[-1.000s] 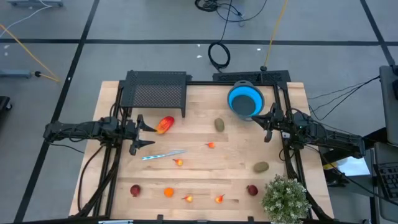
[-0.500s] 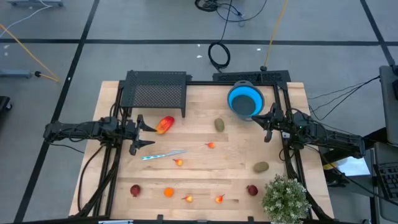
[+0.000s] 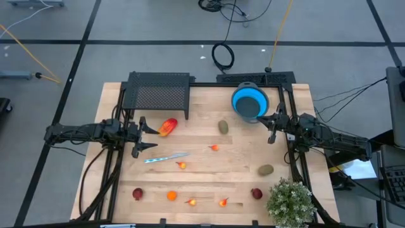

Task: Pick & Place Fruit
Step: Put the blue strainer bowl on the shelf

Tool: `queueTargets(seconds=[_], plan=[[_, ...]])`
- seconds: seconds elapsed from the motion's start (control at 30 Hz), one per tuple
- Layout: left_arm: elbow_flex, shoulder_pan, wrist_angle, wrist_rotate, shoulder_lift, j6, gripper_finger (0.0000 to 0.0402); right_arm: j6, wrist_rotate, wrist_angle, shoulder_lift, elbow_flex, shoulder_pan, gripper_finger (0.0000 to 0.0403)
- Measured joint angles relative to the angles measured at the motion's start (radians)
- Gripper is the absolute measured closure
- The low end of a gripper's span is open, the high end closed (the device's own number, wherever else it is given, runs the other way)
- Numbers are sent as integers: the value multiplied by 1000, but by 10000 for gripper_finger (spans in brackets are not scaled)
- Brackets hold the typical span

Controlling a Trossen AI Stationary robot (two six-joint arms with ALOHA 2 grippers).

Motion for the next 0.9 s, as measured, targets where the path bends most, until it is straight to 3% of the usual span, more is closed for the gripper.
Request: queueTargets(seconds=[0.17, 0.43, 0.63, 0.9], plan=[[0, 0, 0, 0, 0, 0, 146, 86, 4, 55, 8, 0, 0, 394], [0, 0, 0, 0, 0, 0, 146, 443, 13, 237, 25, 0, 0, 394], [0, 0, 0, -1, 0, 0, 146, 464, 26, 411, 25, 0, 0, 394], [0, 0, 0, -6, 0, 13, 147, 411, 26, 447, 25, 0, 0, 394]])
